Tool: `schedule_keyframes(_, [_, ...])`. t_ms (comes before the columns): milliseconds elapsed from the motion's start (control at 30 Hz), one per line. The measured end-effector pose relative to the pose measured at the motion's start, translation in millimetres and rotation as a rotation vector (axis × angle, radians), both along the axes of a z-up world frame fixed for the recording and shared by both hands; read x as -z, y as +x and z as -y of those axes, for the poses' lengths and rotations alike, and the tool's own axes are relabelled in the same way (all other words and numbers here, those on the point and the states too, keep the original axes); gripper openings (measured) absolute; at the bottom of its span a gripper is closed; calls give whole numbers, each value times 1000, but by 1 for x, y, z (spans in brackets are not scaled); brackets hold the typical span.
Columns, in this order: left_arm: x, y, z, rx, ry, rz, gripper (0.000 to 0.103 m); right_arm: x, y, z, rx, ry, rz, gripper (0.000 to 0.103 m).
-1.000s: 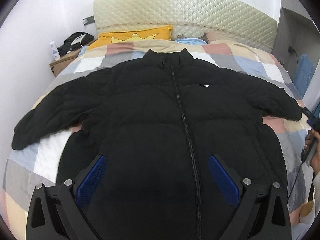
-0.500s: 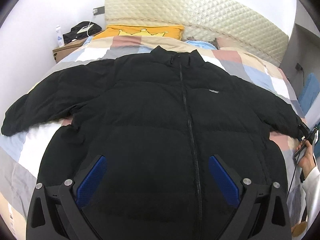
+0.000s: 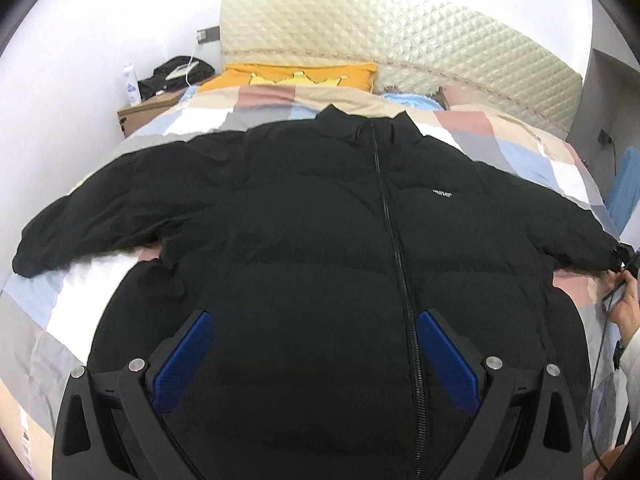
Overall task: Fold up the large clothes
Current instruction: 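Lower the right tool to the jacket sleeve nearest it and grasp the cuff, then lift the sleeve cuff with the right tool and fold it across the jacket body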
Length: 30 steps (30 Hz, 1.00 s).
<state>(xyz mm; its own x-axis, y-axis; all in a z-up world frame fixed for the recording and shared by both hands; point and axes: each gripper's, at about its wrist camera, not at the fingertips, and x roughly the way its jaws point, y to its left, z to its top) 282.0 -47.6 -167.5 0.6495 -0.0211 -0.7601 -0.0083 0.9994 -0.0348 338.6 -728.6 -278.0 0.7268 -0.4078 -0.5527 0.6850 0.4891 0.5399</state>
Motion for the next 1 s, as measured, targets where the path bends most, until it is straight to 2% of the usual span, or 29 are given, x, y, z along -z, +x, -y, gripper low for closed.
schedule_keyframes(233, [-1,-4,-10,-16,-30,1,103,-47,-14,0,-18,-109,-37,4])
schedule_keyframes(433, [-9,-19,-21,-26,-4,38,103,-90,-27,-14,-29,-149,0,1])
schedule_keyframes(567, [-17,-28,-27,-22,-1,72,103,-130,-32,-32,-60,-190,29,1])
schedule_keyframes(667, [-23,-34,-34,-30,-17,89,103,-168,-31,-53,-106,-251,43,1])
schedule_keyframes(767, [-30,-38,-39,1,-45,91,103,-208,-29,-82,-164,-330,43,1])
schedule_keyframes(833, [-35,-44,-43,5,-40,106,103,-237,-24,-109,-208,-412,33,1])
schedule_keyframes(1000, [-44,-56,-57,-15,-55,139,103,-290,-17,-174,-278,-494,50,1])
